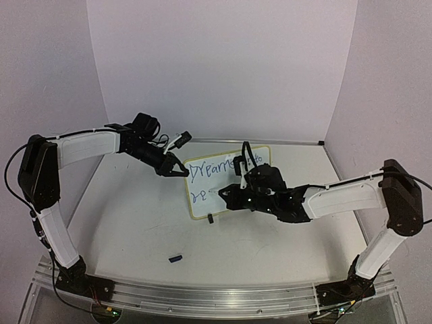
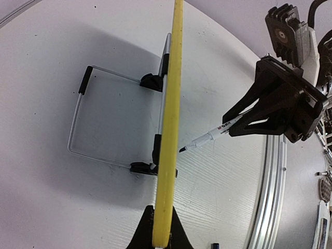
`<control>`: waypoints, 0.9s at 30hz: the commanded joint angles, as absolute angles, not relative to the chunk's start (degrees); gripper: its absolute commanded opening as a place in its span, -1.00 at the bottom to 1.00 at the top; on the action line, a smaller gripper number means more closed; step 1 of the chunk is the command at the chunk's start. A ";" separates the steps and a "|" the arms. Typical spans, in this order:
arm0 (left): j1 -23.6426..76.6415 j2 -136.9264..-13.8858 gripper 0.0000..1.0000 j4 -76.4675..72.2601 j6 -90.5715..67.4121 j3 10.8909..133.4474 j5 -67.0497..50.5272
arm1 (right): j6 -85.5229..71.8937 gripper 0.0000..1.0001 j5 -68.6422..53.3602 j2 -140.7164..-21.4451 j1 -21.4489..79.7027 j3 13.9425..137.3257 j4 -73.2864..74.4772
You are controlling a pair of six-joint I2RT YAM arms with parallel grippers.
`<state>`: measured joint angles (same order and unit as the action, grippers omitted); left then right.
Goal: Write a sentence on the whiteboard
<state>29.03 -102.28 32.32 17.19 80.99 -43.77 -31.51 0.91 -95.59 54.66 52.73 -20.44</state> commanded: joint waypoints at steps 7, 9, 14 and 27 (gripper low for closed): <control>30.50 -103.10 -1.00 35.69 18.12 81.65 -41.66 | -31.72 -1.00 0.85 -97.96 53.20 54.39 -21.71; 30.50 -103.13 -1.00 35.69 18.17 81.65 -41.66 | -31.60 -1.00 0.57 -98.20 52.94 54.69 -21.71; 30.50 -103.18 -1.00 35.68 18.14 81.65 -41.66 | -31.19 -1.00 0.41 -98.32 52.49 55.23 -22.08; 30.50 -103.18 -1.00 35.79 18.15 81.65 -41.57 | -30.14 -1.00 -2.35 -98.32 52.43 54.77 -25.10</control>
